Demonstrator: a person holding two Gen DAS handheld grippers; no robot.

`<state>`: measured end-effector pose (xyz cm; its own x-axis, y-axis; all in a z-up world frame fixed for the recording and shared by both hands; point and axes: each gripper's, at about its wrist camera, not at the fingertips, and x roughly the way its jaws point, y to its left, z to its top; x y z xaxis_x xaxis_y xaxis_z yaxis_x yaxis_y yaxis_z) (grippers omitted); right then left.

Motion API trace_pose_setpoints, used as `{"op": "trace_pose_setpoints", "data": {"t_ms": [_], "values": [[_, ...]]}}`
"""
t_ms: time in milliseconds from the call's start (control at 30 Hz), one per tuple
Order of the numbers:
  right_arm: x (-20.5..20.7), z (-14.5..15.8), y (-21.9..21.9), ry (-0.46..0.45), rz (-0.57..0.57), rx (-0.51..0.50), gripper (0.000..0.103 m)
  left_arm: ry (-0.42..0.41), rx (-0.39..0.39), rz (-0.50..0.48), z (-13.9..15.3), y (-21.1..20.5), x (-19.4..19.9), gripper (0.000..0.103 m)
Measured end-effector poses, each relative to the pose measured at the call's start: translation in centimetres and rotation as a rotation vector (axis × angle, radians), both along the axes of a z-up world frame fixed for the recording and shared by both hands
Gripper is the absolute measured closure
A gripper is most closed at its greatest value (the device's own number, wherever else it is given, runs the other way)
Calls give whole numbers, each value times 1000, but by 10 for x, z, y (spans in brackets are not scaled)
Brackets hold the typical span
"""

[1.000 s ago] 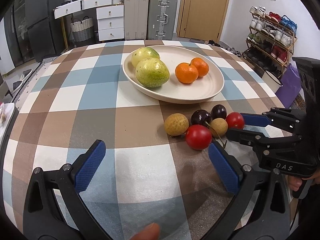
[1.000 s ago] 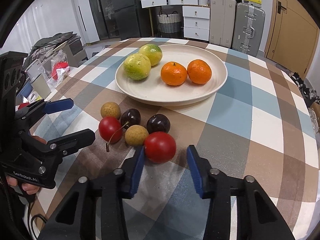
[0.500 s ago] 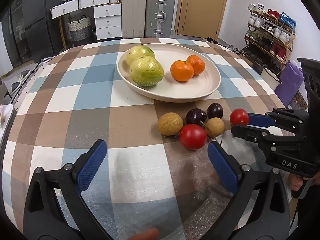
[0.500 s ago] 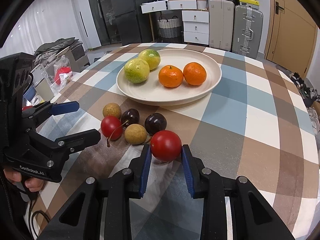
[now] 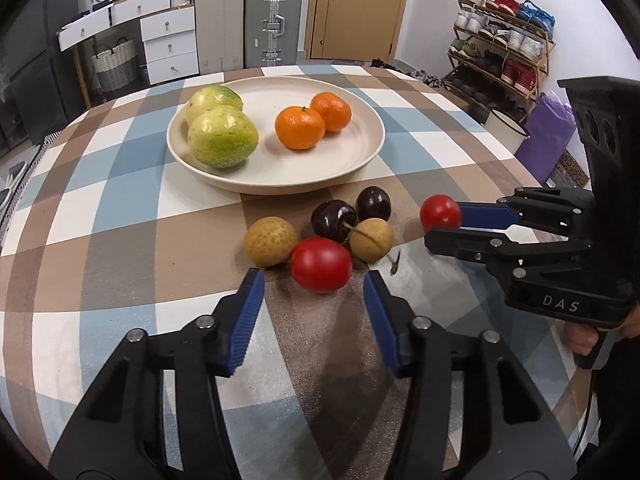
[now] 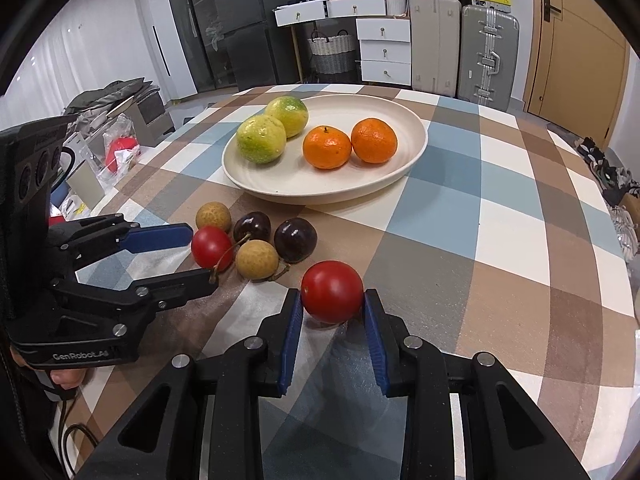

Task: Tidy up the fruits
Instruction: 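Grasp a red tomato with the right tool while the left tool grasps another tomato, then lift both red tomatoes and carry them away from the cluster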

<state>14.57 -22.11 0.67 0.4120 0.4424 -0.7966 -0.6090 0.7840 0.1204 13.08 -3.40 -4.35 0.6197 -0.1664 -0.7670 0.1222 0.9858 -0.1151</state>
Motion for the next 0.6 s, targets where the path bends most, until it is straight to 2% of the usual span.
{"op": "trace_pose_setpoints", "data": {"t_ms": [200, 300, 600], "values": [[0, 0, -2, -1, -5, 1, 72, 3, 5, -12, -1, -6, 4, 60], [0, 1, -4, -2, -9, 0, 72, 9, 4, -12, -2, -7, 7, 74], [-2, 4, -7, -9, -14, -4, 72, -19, -34, -20, 4, -2, -1, 75]]}}
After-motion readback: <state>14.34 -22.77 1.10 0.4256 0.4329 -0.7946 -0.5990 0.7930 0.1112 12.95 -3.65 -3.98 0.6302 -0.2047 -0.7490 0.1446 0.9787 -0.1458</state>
